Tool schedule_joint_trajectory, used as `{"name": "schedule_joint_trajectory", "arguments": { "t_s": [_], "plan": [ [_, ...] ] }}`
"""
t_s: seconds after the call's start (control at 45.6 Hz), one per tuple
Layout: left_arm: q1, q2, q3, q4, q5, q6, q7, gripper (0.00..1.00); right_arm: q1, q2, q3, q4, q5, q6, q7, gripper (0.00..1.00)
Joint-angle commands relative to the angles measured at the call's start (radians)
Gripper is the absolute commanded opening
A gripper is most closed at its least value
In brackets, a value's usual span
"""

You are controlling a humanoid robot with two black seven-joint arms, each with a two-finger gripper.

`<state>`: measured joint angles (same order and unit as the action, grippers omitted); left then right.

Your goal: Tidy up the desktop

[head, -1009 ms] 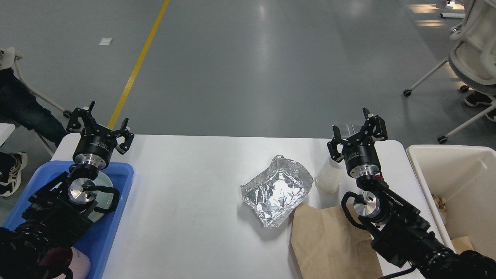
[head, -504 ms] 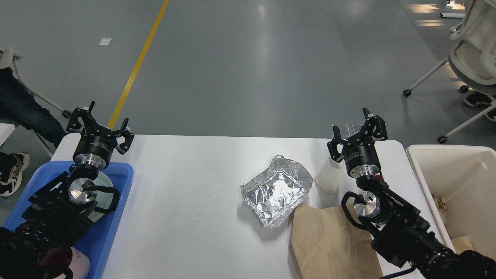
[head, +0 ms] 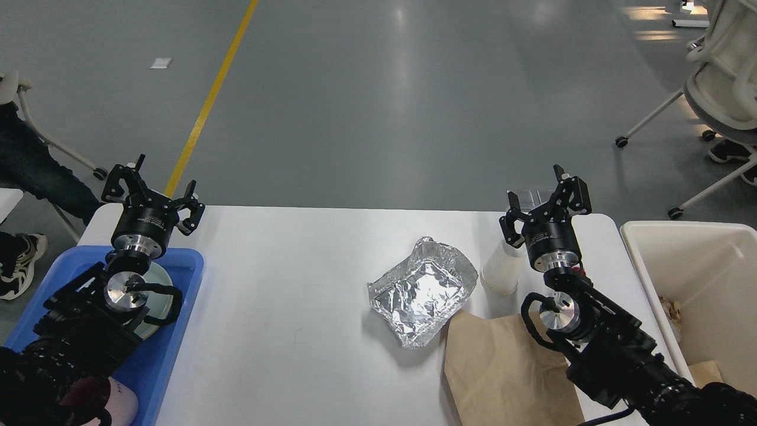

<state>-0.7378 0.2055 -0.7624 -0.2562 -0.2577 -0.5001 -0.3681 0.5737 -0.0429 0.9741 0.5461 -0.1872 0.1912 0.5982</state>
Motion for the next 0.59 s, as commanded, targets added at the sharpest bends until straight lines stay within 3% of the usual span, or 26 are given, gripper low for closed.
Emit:
{"name": "schedule_joint_trajectory", "arguments": {
  "t_s": [0.0, 0.57],
  "plan": [
    [0.000, 0.000, 0.000, 0.000, 0.000, 0.000, 0.000, 0.96, 0.000, 0.000, 0.000, 0.000, 0.000, 0.001, 0.000, 1.00],
    [0.000, 0.000, 0.000, 0.000, 0.000, 0.000, 0.000, 0.96, 0.018, -0.012, -0.002, -0.006, 0.000, -0.021, -0.006, 1.00]
  ]
}}
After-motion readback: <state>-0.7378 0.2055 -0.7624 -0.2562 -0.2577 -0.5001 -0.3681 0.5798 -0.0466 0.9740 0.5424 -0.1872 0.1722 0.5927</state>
